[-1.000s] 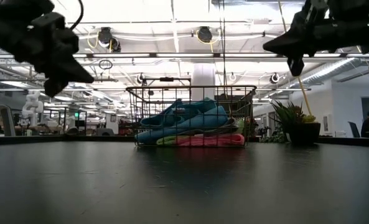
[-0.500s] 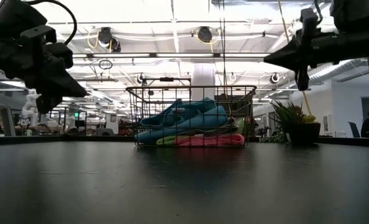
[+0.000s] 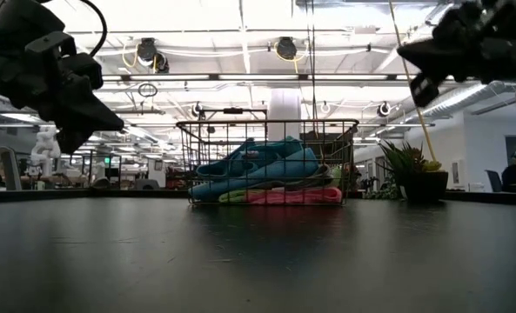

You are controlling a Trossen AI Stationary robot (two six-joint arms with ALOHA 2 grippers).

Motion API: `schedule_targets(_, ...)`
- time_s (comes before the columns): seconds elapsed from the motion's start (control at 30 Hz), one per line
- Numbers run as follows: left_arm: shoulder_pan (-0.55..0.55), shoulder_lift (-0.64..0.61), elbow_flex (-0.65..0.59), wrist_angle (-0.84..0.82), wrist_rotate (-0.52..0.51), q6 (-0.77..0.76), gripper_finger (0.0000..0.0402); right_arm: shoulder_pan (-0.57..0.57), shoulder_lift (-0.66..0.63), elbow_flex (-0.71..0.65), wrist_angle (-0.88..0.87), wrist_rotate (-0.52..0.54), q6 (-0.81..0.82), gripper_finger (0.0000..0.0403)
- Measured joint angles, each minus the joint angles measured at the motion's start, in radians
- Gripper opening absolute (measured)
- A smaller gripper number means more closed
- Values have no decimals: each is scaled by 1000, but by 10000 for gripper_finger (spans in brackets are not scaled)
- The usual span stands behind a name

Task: Fold microfiber towels
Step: Return to Home Position

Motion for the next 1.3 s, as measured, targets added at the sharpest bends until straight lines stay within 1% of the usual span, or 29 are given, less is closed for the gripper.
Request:
schedule_targets(0.07, 0, 0, 0, 1, -17, 36, 21, 16, -46, -54, 7, 9, 8, 0)
schedule_targets(0.13, 0, 0, 0, 1, -31, 66, 21, 28, -87, -115, 54, 26, 36, 0)
schedule_targets(0.17, 0, 0, 0, 2, -35, 76, 21, 34, -105, -132, 110, 41, 46, 0)
schedule_targets(0.2, 0, 0, 0, 4, -37, 87, 21, 40, -135, -126, 93, 44, 36, 0)
schedule_targets(0.3, -2, 0, 0, 28, -38, 129, 21, 56, -160, -127, 97, 61, -59, 0)
schedule_targets(0.4, -3, 0, 1, 59, -45, 195, 21, 59, -190, -127, 177, 92, -172, 0)
schedule_targets(0.53, -4, 0, 1, 95, -70, 322, 21, 58, -193, -129, 100, 122, -247, 0)
schedule_targets(0.63, -3, 0, 1, 111, -90, 407, 21, 57, -193, -129, 30, 154, -225, 0)
schedule_targets(0.7, -4, 0, 1, 121, -89, 438, 21, 57, -192, -130, 0, 169, -209, 0)
schedule_targets(0.83, -2, 0, 1, 116, -89, 472, 21, 57, -193, -130, -4, 169, -212, 0)
schedule_targets(0.93, 4, 0, -14, 128, -61, 470, 21, 57, -193, -131, -13, 167, -214, 0)
schedule_targets(1.0, 9, -1, -60, 199, -12, 455, 21, 57, -192, -131, -29, 166, -204, 0)
schedule_targets(1.03, 11, -1, -95, 273, 20, 446, 21, 57, -192, -131, -32, 166, -192, 0)
schedule_targets(1.1, 13, -3, -99, 276, 69, 445, 21, 57, -193, -131, -27, 165, -169, 0)
schedule_targets(1.3, 13, -4, -105, 278, 79, 481, 21, 57, -192, -131, -27, 165, -156, 0)
